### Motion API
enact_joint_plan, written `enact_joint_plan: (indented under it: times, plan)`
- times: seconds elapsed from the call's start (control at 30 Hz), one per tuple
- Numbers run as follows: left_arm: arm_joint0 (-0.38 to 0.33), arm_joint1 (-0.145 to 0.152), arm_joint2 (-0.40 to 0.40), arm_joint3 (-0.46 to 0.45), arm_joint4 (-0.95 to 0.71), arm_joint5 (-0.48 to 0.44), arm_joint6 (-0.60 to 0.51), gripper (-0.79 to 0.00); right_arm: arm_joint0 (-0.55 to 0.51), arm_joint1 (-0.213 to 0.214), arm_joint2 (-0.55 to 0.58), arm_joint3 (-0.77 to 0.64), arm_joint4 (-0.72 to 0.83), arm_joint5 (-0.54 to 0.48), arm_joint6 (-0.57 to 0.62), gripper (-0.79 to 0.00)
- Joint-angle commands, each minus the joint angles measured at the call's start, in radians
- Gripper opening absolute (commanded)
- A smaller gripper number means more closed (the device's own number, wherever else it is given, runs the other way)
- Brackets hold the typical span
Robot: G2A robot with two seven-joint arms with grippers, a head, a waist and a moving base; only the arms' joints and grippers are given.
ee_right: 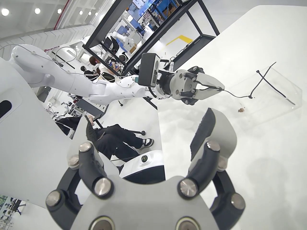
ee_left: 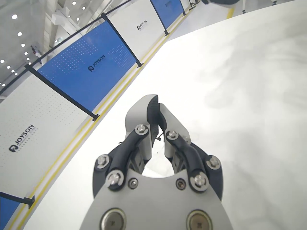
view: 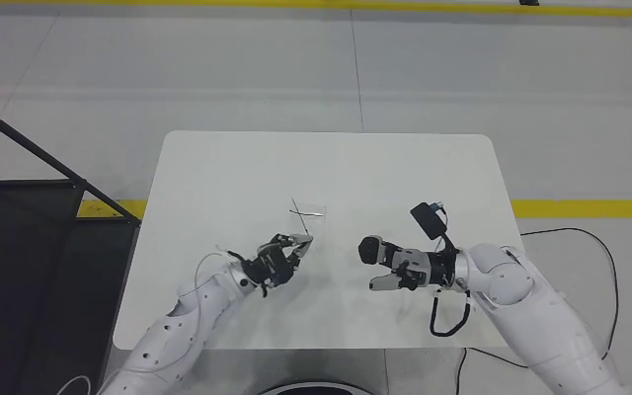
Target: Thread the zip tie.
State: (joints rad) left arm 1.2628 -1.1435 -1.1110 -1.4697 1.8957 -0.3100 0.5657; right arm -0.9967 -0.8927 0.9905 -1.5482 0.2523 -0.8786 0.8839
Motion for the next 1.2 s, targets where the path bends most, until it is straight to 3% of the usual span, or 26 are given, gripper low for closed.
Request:
enact_joint_plan:
  times: [0.0, 0.17, 0.2, 0.23, 0.27, 0.4, 0.97, 1.17]
  plan:
    - [-0.001, 0.0, 0.002, 0.001, -0.006, -0.016, -0.005, -0.785, 0.0, -0.001, 0.0, 0.0, 0.001, 0.003, 0.002, 0.0]
    - [-0.003, 0.0, 0.008, 0.002, -0.022, -0.054, -0.021, -0.785, 0.002, -0.002, 0.002, 0.0, 0.001, 0.004, 0.005, 0.0]
    - [-0.003, 0.0, 0.009, 0.003, -0.023, -0.062, -0.028, -0.77, 0.001, -0.002, 0.002, 0.0, 0.002, 0.003, 0.004, 0.0]
    - [-0.004, 0.0, 0.01, 0.001, -0.025, -0.067, -0.033, -0.677, 0.001, -0.003, 0.002, 0.0, 0.002, 0.003, 0.004, 0.0]
    - [-0.003, 0.0, 0.013, 0.0, -0.024, -0.071, -0.036, -0.65, 0.0, -0.003, 0.003, 0.0, 0.002, 0.002, 0.005, 0.0]
    - [0.002, 0.001, 0.018, -0.004, -0.021, -0.076, -0.048, -0.6, -0.001, -0.003, 0.006, 0.001, 0.004, 0.001, 0.006, 0.0]
    - [0.014, -0.004, 0.017, -0.003, -0.076, -0.005, -0.001, -0.551, 0.002, -0.008, 0.007, 0.012, 0.012, -0.004, 0.019, 0.0]
    - [0.01, -0.006, 0.017, -0.002, -0.09, -0.005, -0.015, -0.437, 0.0, -0.009, 0.009, 0.013, 0.012, -0.004, 0.017, 0.0]
